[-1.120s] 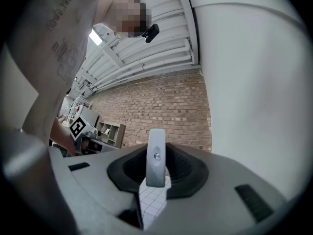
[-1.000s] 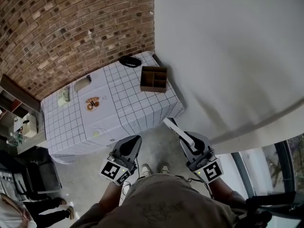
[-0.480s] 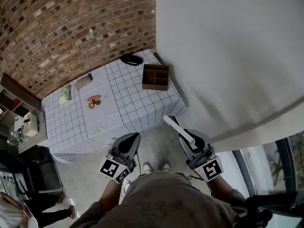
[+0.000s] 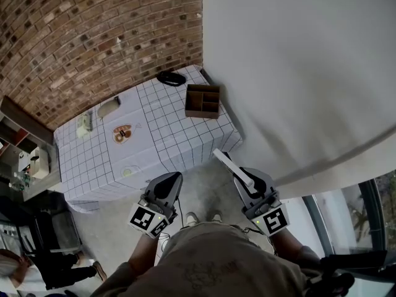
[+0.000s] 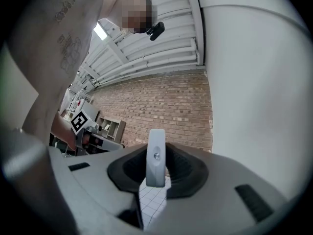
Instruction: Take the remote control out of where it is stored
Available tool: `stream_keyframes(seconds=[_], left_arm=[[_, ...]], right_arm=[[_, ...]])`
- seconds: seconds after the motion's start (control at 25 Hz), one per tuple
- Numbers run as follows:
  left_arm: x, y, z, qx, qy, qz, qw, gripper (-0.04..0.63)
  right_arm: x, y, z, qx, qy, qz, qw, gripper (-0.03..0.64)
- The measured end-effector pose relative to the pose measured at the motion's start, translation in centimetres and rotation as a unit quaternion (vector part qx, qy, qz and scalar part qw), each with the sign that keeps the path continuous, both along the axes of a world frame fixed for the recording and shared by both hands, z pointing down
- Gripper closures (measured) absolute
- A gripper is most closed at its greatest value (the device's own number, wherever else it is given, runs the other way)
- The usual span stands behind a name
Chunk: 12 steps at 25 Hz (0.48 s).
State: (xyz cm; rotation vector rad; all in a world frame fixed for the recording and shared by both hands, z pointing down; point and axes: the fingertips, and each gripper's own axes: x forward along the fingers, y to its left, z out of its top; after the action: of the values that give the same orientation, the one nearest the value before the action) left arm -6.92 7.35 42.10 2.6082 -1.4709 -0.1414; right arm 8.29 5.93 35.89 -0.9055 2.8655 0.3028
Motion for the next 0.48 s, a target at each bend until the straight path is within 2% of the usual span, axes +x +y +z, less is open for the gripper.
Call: stream_keyframes(seconds=[0.48], left_arm=[[0.14,-0.55,0.23,-0.004,-0.008,0.002,1.0,0.591]], right_arm=[[0.39,-0.69,0.43,-0.001,0.002,0.013,1.0,0.534]])
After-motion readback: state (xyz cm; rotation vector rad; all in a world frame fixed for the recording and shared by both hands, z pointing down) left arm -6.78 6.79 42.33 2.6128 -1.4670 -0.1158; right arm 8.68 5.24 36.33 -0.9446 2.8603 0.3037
